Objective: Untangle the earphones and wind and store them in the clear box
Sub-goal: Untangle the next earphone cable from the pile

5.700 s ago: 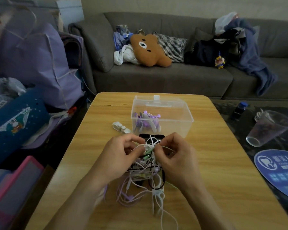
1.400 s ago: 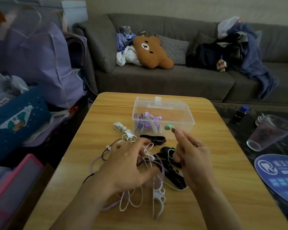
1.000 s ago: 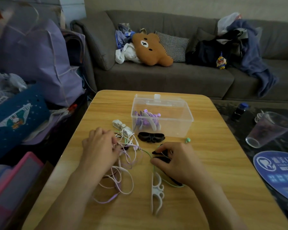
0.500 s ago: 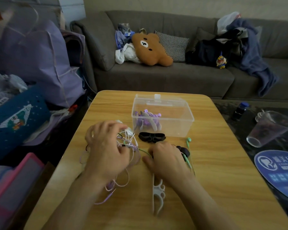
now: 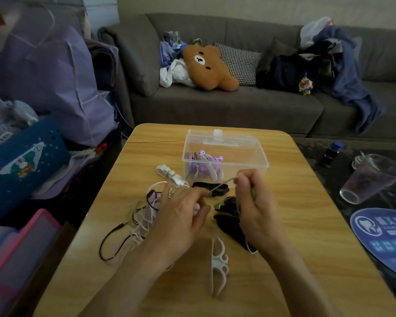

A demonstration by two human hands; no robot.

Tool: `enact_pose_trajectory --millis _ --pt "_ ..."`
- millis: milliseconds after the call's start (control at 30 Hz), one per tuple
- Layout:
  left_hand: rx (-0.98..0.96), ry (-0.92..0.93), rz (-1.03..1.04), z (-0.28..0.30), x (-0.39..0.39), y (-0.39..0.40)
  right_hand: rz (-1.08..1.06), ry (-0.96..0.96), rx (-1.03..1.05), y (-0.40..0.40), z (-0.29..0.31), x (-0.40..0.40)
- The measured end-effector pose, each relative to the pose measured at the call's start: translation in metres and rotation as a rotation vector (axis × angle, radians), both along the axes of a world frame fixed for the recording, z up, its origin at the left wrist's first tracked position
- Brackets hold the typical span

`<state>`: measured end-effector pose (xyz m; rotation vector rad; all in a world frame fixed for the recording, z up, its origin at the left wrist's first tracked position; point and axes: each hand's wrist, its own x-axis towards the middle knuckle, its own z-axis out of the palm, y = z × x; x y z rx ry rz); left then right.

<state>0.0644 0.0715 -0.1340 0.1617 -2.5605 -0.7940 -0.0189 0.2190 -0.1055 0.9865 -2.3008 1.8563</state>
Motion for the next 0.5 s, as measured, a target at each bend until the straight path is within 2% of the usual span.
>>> enact_pose_trajectory --millis 133,367,433,500 --pt "-0.102 0.05 0.047 0.001 -0.004 -0.003 -0.151 -0.054 -0.225 0.015 0.003 -0.006" --pt "-0.22 -0.16 0.225 0.003 -0.001 -0.024 -0.531 -0.239 -0.508 0.042 0.01 -0.031" --pt "-0.25 -0.224 0.262 0.003 -0.002 -0.029 -0.604 -0.272 -0.467 0.045 0.01 -0.036" --pt "-0.255 -0.248 0.263 0.002 -0.003 -0.031 -0.597 -0.319 -0.26 0.047 0.011 -0.041"
